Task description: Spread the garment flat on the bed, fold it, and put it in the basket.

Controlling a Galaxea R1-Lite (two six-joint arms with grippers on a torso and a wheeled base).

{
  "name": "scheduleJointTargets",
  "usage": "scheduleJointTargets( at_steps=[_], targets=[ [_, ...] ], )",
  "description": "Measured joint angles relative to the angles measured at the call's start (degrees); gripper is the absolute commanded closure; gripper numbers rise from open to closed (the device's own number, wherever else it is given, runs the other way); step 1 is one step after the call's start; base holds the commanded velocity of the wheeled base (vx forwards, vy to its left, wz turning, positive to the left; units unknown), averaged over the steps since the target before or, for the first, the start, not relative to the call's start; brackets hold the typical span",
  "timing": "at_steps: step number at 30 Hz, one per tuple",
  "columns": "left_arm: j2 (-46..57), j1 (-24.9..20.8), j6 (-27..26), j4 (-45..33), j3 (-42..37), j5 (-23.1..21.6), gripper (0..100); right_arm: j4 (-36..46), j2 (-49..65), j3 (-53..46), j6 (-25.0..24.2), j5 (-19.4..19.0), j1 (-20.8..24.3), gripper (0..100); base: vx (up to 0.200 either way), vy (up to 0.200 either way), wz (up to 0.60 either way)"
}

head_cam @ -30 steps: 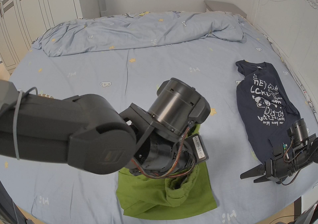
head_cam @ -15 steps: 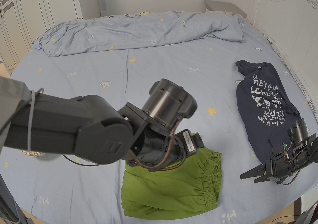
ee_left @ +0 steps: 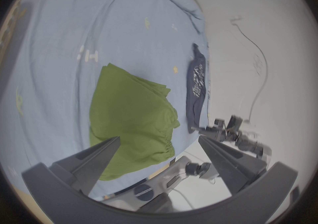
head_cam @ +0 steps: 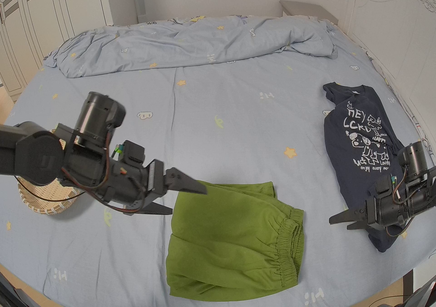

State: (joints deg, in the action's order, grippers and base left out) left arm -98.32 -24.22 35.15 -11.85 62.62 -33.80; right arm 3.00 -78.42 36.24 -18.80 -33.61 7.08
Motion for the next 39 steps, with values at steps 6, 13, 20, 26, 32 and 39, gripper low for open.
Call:
scheduleJointTargets(
  at_steps=[6,13,20,26,32,39],
  targets=[
    [0.1,10.4,-17.2,4.8,-8.4,-9.9,0,1.2,1.1,5.2,-0.9,0.0,1.2,0,0.000,0.000,0.00],
    [-5.8,14.2,-19.5,11.6,-12.6,-13.3,0,1.9,2.1,6.6,-1.3,0.0,1.7,0,0.000,0.000,0.00],
    [-10.5,11.8,-19.8,14.6,-12.9,-12.6,0,2.0,2.6,6.8,-1.3,0.0,1.7,0,0.000,0.000,0.00],
    [-13.7,9.3,-21.1,15.3,-13.0,-9.4,0,1.9,2.6,6.8,-1.3,0.0,1.6,0,0.000,0.000,0.00],
    [-16.8,5.6,-20.9,16.9,-13.0,-8.7,0,1.9,2.7,6.8,-1.3,0.0,1.7,0,0.000,0.000,0.00],
    [-19.0,3.6,-19.3,19.8,-13.1,-8.7,0,1.9,2.7,6.8,-1.3,0.0,1.8,0,0.000,0.000,0.00]
  ],
)
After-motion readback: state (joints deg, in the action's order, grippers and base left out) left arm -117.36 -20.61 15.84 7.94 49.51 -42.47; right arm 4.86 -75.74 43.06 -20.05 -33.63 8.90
